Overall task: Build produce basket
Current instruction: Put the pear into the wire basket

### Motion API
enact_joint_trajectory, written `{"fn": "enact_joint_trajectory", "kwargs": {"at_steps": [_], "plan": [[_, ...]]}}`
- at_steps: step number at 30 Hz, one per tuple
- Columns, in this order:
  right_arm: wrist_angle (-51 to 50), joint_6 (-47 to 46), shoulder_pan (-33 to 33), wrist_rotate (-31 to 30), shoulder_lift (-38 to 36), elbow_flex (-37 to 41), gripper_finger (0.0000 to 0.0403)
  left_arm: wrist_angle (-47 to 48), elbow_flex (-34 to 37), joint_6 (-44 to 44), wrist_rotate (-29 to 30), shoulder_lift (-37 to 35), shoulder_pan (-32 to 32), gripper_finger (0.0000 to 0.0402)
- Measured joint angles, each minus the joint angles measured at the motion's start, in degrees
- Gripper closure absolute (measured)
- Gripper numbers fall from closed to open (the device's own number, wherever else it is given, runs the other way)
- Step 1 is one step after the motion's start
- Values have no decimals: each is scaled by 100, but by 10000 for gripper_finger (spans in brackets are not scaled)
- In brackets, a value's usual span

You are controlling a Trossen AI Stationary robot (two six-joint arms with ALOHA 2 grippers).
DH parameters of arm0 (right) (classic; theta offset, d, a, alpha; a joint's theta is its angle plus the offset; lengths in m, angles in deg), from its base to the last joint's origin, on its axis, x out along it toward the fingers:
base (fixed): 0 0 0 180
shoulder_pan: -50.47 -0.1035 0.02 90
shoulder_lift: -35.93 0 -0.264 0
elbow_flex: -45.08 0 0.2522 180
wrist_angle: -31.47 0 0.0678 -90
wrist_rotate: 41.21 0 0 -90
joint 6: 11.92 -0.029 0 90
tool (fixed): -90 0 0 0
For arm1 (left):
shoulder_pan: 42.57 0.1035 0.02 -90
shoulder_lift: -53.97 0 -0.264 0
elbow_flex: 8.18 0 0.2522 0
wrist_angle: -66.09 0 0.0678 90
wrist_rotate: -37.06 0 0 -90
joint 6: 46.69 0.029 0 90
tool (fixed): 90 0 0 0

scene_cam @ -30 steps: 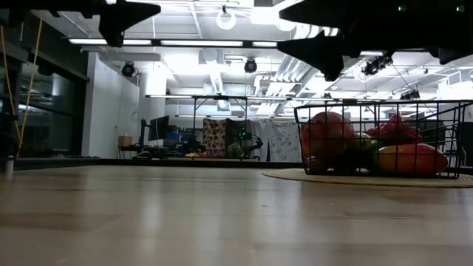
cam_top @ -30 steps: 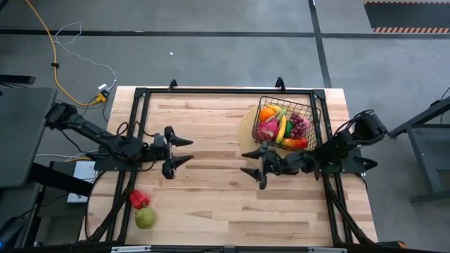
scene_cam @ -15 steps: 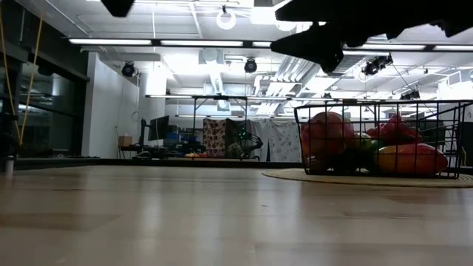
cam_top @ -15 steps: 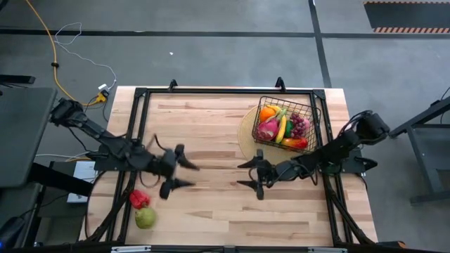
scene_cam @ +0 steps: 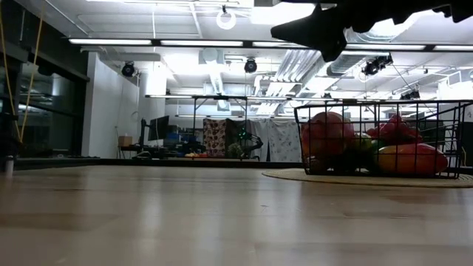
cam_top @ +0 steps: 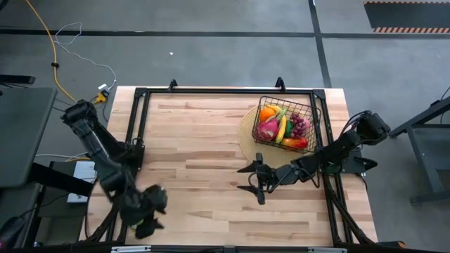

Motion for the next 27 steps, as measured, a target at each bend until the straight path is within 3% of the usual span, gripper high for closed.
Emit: {"fn": "enact_joint_trajectory", "kwargs": {"at_steps": [4,9,16,27], "plan": [[-135,-41,0,-43,0,0,135,61,-40,-880,12,314,-617,141],[-234,2,43,-135,0,0,135,1022,-39,-1853,-44,638,-1108,141],[-244,-25,96,-173,0,0,135,1837,-32,-1857,585,708,-1328,141],[-266,-135,94,-170,0,0,135,1730,-70,-2525,-91,682,-1663,141]]}}
